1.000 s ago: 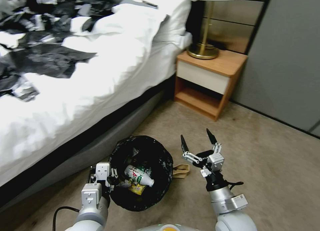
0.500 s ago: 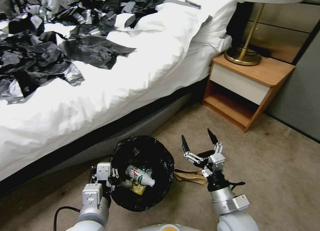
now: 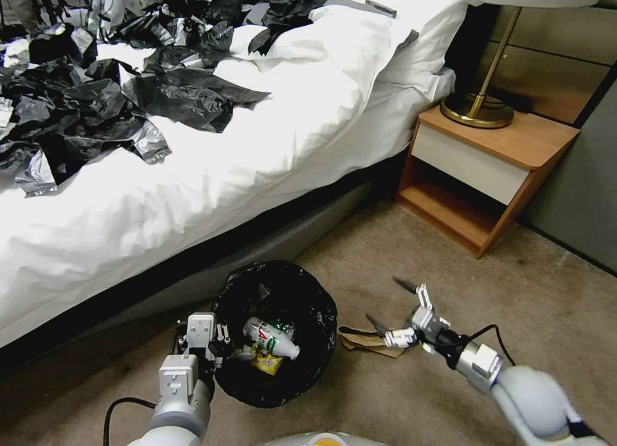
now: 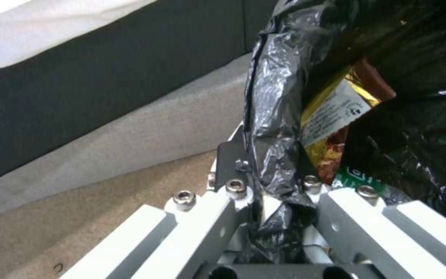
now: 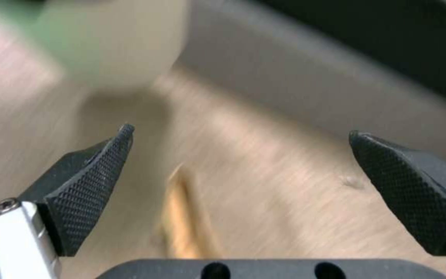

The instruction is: Pick up the trash bin, then pick up the garbage from the floor and place it into the trash bin.

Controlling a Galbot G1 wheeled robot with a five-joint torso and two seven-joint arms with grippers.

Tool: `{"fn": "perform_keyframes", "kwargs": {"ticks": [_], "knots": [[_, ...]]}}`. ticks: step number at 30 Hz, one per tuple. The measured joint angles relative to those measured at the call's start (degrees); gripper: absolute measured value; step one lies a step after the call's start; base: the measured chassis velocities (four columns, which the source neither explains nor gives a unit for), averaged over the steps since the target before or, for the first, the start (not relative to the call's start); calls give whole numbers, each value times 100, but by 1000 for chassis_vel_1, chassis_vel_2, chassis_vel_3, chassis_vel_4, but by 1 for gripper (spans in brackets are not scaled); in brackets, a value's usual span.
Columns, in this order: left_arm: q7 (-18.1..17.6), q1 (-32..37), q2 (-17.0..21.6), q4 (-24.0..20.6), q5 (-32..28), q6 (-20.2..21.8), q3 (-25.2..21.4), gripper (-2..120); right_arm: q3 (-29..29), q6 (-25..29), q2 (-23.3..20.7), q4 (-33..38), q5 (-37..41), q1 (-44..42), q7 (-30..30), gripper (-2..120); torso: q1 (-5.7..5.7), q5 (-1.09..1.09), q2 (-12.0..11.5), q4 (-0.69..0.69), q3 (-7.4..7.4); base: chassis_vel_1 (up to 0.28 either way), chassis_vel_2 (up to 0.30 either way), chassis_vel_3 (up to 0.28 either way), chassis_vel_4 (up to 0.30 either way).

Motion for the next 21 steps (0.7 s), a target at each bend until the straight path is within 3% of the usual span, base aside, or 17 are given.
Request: {"fn": "perform_keyframes", "kwargs": {"ticks": [10,15,21], "knots": [[-4,27,-72,-1,77,-2,4,1,-396,311,156,-1511,-685,723,-766,100,0,-1,0,0,0,0,0,0,0],[-18,39,-104,6,109,-4,17,1,-493,369,533,-2439,-1008,1301,-782,100,0,-1,0,2,-1,0,0,0,0],[-21,55,-117,16,131,-8,23,1,-547,396,782,-2904,-1146,1632,-697,100,1,-3,0,0,0,0,0,0,0]]}}
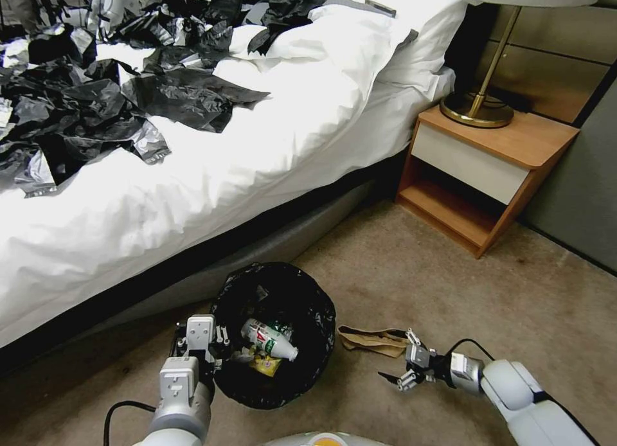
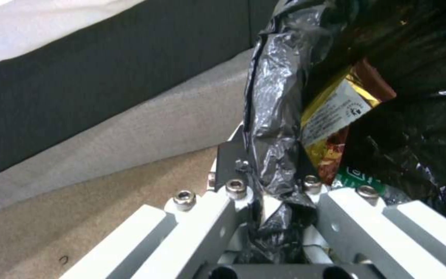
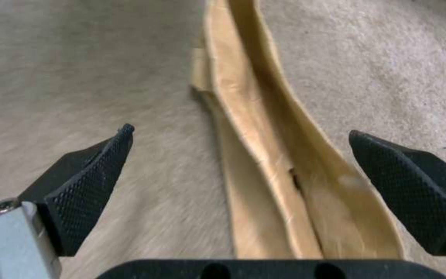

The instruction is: Pick up the trash bin, then pick up the garbage from the floor and place it into the trash bin.

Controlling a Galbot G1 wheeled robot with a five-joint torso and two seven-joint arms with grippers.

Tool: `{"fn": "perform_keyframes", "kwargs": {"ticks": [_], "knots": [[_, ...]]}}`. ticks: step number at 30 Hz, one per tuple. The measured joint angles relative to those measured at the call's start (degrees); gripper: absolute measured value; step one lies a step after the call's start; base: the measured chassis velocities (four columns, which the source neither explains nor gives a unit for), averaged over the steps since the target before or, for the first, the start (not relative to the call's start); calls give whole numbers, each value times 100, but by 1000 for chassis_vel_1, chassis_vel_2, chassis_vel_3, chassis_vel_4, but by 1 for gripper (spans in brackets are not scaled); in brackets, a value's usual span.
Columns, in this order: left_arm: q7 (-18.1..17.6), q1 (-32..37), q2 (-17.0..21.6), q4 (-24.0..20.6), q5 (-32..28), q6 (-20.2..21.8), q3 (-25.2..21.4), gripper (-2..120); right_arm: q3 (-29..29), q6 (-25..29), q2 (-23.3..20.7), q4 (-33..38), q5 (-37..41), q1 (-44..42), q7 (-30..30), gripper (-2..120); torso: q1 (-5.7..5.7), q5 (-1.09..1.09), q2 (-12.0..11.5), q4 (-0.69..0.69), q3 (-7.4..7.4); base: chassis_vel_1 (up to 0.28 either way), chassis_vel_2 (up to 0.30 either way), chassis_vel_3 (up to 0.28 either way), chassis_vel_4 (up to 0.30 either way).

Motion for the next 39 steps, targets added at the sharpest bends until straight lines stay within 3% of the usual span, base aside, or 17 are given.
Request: {"fn": "perform_keyframes", "kwargs": {"ticks": [6,14,17,20,22,29,31,34,39], "knots": [[5,33,-24,32,33,-64,-8,1,-190,104,429,-862,-154,586,373,100,0,-1,0,1,0,0,0,0,0],[10,14,-24,47,16,-66,-38,1,-249,149,529,-1274,-194,822,414,95,0,0,0,0,0,0,0,0,0],[10,-41,-19,82,-5,-52,-38,1,-275,149,533,-1284,-77,800,499,80,0,-1,0,0,0,0,0,0,0],[10,-49,-19,89,-8,-48,-36,1,-281,148,534,-1283,-57,790,512,78,0,0,0,0,0,0,0,0,0],[10,-80,-9,107,-23,-32,-31,1,-288,135,536,-1255,-8,761,563,64,0,0,0,0,0,0,0,0,0],[8,-79,5,112,-29,-25,-31,1,-289,116,495,-1204,107,731,621,43,0,0,0,0,0,0,0,0,0],[8,-78,-1,112,-29,-25,-27,1,-290,112,475,-1181,149,723,655,31,0,1,0,0,0,0,0,0,0],[6,-76,-6,112,-25,-25,-19,1,-290,112,460,-1166,167,716,674,25,0,1,0,0,0,0,0,0,0],[6,-55,-16,112,-5,-25,8,1,-262,112,413,-1112,298,669,714,3,0,1,0,0,-1,0,0,0,0]]}}
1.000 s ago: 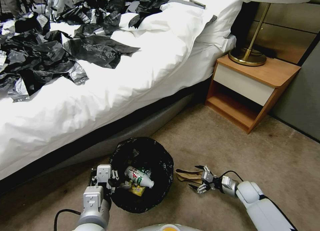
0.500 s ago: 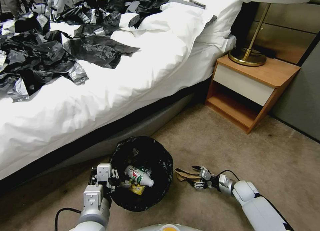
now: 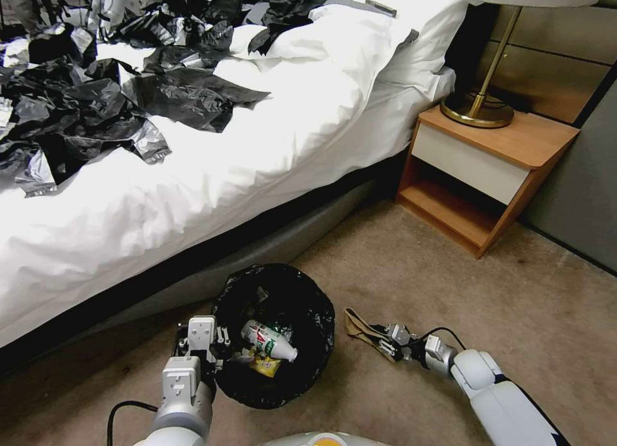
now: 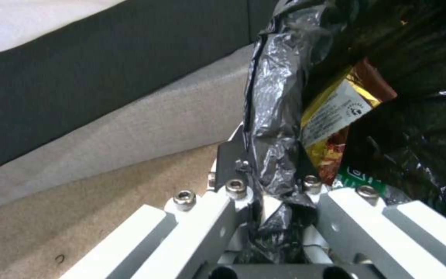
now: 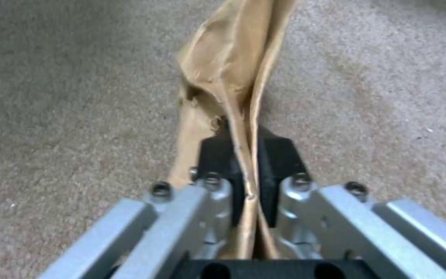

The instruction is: Pick up the trash bin, then pick up the garbage from the floor and place it into the trash bin.

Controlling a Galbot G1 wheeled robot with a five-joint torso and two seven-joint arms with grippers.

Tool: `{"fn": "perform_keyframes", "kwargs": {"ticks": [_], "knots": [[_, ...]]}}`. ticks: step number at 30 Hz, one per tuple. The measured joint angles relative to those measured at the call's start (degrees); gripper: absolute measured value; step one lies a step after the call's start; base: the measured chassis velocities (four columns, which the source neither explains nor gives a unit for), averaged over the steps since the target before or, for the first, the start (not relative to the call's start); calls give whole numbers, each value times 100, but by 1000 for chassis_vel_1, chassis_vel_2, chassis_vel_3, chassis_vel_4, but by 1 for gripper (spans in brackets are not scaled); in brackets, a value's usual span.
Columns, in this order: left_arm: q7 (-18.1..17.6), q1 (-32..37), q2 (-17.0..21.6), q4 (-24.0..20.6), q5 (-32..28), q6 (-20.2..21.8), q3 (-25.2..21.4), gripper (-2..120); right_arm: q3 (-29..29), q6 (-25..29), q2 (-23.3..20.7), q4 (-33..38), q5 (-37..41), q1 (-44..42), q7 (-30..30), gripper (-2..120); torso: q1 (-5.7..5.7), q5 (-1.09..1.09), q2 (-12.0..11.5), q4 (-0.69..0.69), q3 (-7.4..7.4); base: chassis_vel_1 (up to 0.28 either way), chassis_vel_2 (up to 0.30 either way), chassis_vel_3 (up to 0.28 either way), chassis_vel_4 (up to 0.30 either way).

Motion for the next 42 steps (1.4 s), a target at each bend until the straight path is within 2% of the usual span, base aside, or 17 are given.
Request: {"fn": "perform_keyframes", "kwargs": {"ticks": [10,13,14,17,18,20,21,22,23,25,26,28,34,36,37,40,42], "knots": [[-1,9,23,-20,5,-3,5,1,74,35,-71,331,549,-241,280,0,0,0,0,0,0,0,0,0,0],[2,-4,43,-34,-2,-4,5,1,203,80,-36,898,1060,-549,948,0,0,0,0,-1,0,0,0,0,0],[2,-4,43,-34,-2,-4,5,1,203,80,-36,898,1060,-549,948,0,0,0,0,-1,0,0,0,0,0],[4,-12,63,-38,-19,-4,7,1,353,-2,22,1838,1421,-886,1976,0,0,0,0,1,0,0,0,0,0],[4,-12,63,-38,-19,-4,7,1,353,-2,22,1838,1421,-886,1976,0,0,0,0,1,0,0,0,0,0],[5,-18,78,-43,-32,-5,7,1,483,-130,31,2770,1697,-1120,2709,0,0,-2,0,0,0,0,0,0,0],[5,-18,78,-43,-32,-5,7,1,483,-130,31,2770,1697,-1120,2709,0,0,-2,0,0,0,0,0,0,0],[5,-19,80,-45,-36,-5,6,1,527,-133,28,3182,1826,-1184,2914,0,0,0,0,-3,0,0,0,0,0],[7,-19,81,-48,-38,-5,11,1,592,-108,-4,3939,2124,-1252,3081,0,0,-1,0,2,-1,0,0,0,0],[5,-19,71,-49,-38,-7,26,1,601,-8,-80,4884,2700,-1304,2990,0,0,-2,0,1,0,0,0,0,0],[5,-19,71,-49,-38,-7,26,1,601,-8,-80,4884,2700,-1304,2990,0,0,-2,0,1,0,0,0,0,0],[5,-28,58,-50,-37,-11,45,1,505,70,-165,5502,3088,-1343,2785,0,0,-4,0,1,0,0,0,0,0],[5,-44,42,-50,-36,-18,62,1,-8,57,-297,6321,3025,-1575,2430,0,0,-1,0,-2,0,0,0,0,0],[5,-53,35,-62,-36,-22,63,1,-676,17,-357,6261,2615,-1640,2371,0,0,-1,0,-1,0,0,0,0,0],[5,-53,35,-62,-36,-22,63,1,-676,17,-357,6261,2615,-1640,2371,0,0,-1,0,-1,0,0,0,0,0],[5,-57,25,-67,-36,-24,64,1,-1512,40,-254,5558,2025,-1453,2356,0,0,0,0,1,0,0,0,0,0],[6,-61,20,-68,-36,-24,63,1,-1712,38,-183,5379,1932,-1387,2355,0,0,0,0,1,0,0,0,0,0]]}}
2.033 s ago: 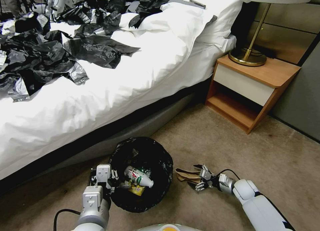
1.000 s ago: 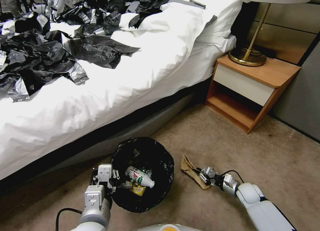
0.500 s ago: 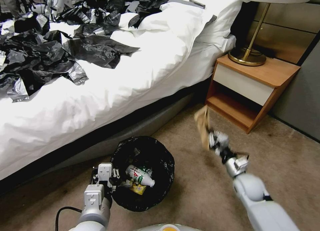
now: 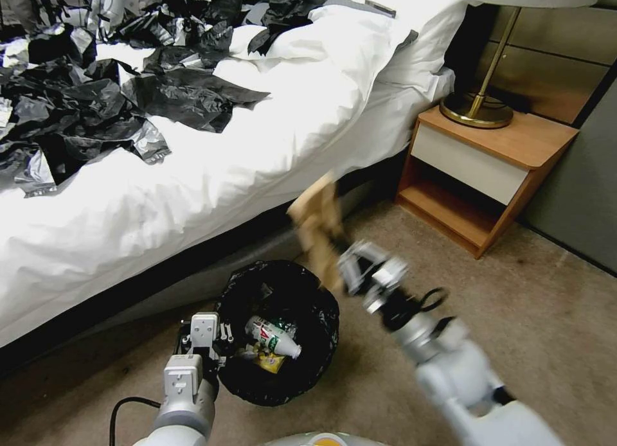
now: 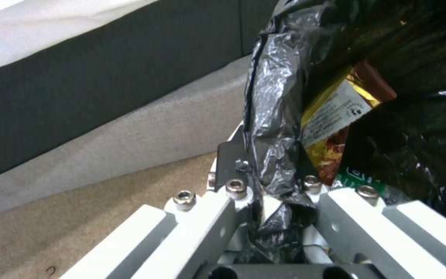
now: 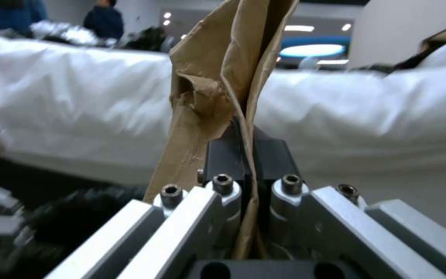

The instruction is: Pick up the trash bin, then pick up the garbage from the floor and place it into the trash bin.

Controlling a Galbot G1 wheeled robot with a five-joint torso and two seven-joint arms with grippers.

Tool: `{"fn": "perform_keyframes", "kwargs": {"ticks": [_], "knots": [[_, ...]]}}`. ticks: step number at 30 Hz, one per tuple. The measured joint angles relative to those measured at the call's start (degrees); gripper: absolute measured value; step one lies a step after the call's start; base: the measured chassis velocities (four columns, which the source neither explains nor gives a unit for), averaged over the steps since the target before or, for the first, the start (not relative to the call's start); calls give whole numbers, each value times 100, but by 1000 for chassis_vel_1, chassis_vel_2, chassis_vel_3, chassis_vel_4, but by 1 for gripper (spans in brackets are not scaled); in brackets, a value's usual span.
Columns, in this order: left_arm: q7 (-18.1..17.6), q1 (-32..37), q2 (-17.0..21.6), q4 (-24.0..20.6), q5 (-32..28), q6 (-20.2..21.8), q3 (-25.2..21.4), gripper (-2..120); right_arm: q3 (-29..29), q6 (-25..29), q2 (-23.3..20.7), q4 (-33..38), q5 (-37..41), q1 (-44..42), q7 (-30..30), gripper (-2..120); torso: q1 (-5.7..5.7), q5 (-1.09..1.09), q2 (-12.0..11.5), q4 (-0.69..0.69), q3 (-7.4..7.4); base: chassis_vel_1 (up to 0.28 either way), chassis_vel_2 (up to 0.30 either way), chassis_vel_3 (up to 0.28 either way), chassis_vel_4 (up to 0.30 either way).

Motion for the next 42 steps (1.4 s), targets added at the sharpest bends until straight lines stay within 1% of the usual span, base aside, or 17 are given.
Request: {"fn": "perform_keyframes", "kwargs": {"ticks": [5,11,14,17,18,21,22,24,25,28,29,31,34,35,39,40,42], "knots": [[0,-6,-21,-1,2,0,1,1,-371,-30,205,-490,-142,178,23,0,0,-1,0,0,0,0,0,0,0],[0,-29,-28,2,5,0,16,1,-364,-45,242,-852,-207,205,89,0,0,-1,0,-1,0,0,0,0,0],[0,-40,-27,7,5,4,20,1,-287,-53,234,-920,-235,199,101,6,0,-1,0,-1,0,0,0,0,0],[0,-65,-24,19,5,19,25,1,-236,-93,196,-903,-237,179,127,19,0,-1,0,-1,0,0,0,0,0],[0,-65,-24,19,5,19,25,1,-236,-93,196,-903,-237,179,127,19,0,-1,0,-1,0,0,0,0,0],[0,-77,-21,23,4,31,31,1,-214,-122,192,-843,-237,158,133,35,0,0,0,-1,0,0,0,0,0],[0,-77,-21,23,4,31,31,1,-214,-122,192,-843,-237,158,133,35,0,0,0,-1,0,0,0,0,0],[0,-75,-12,23,2,36,28,1,-196,-122,178,-821,-243,124,132,45,0,0,0,-1,0,0,0,0,0],[0,-75,-12,23,2,36,28,1,-196,-122,178,-821,-243,124,132,45,0,0,0,-1,0,0,0,0,0],[2,-65,2,21,-6,43,13,1,-138,-120,94,-759,-258,60,132,54,0,0,0,-1,0,0,0,0,0],[2,-57,13,20,-7,44,1,1,-99,-120,22,-694,-257,18,132,62,0,0,0,-1,0,0,0,0,0],[2,-50,16,20,-7,44,0,1,-75,-121,-23,-651,-256,-4,132,65,0,0,0,-1,0,0,0,0,0],[2,-47,17,19,-7,48,6,1,44,-122,-185,-485,-247,-87,132,82,0,1,0,-1,0,0,0,0,0],[2,-47,17,19,-7,48,6,1,44,-122,-185,-485,-247,-87,132,82,0,1,0,-1,0,0,0,0,0],[2,-49,25,18,-3,53,7,1,191,-107,-341,-170,-230,-187,128,98,0,1,0,-1,0,0,0,0,0],[2,-49,25,18,-3,53,7,1,191,-107,-341,-170,-230,-187,128,98,0,1,0,-1,0,0,0,0,0],[3,-45,37,26,-3,53,1,1,380,-105,-394,247,-129,-221,207,100,0,0,0,0,0,0,0,0,0]]}}
